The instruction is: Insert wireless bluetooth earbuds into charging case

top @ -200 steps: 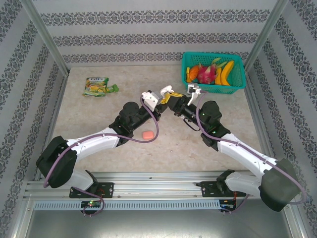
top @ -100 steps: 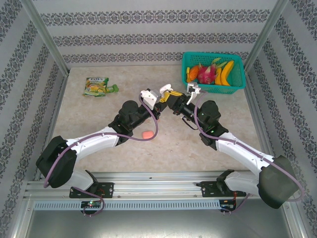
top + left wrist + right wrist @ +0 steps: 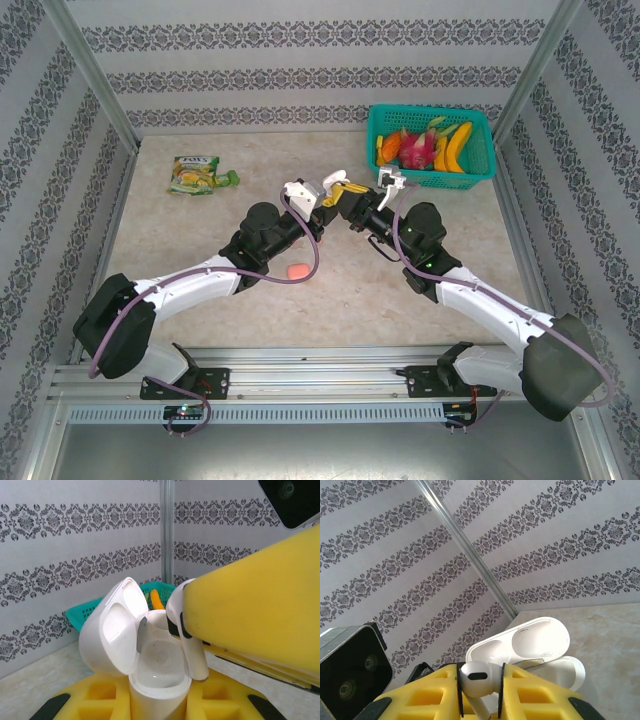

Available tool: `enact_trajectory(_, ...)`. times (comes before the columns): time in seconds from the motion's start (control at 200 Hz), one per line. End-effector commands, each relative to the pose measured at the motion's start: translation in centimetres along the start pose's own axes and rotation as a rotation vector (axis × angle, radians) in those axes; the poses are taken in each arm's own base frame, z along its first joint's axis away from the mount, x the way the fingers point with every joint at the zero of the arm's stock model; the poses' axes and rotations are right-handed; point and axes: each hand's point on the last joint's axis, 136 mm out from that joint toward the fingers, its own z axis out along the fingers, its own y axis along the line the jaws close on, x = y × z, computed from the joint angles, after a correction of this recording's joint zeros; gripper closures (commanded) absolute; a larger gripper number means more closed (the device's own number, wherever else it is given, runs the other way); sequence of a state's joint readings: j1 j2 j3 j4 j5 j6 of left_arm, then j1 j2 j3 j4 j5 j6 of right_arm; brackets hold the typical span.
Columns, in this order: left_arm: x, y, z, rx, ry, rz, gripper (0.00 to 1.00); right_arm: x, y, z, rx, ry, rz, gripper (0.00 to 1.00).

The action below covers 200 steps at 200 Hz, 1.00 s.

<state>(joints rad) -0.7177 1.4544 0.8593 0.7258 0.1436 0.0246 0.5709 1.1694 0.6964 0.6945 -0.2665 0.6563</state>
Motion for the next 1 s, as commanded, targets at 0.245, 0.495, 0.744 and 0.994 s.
enact_trajectory(0.245, -1.5, -0.5, 1.0, 0.037, -0.033, 0.004, 1.0, -3.1, 1.6, -0.8, -0.029, -0.069, -0.011, 0.79)
enact_trajectory(0.495, -1.6, -0.8, 1.2, 0.057, -0.034, -0.009, 1.0, -2.6, 1.1, -0.7, -0.017, -0.055, -0.01, 0.8)
enact_trajectory(0.744, -2.1, -1.0, 1.3, 0.073, -0.04, -0.014, 1.0, -2.4, 0.3, 0.0, -0.005, -0.043, -0.006, 0.8)
enact_trajectory(0.994, -2.7, -1.2, 1.3, 0.081, -0.05, -0.016, 1.0, -1.6, -0.6, 0.4, 0.012, -0.02, 0.001, 0.8)
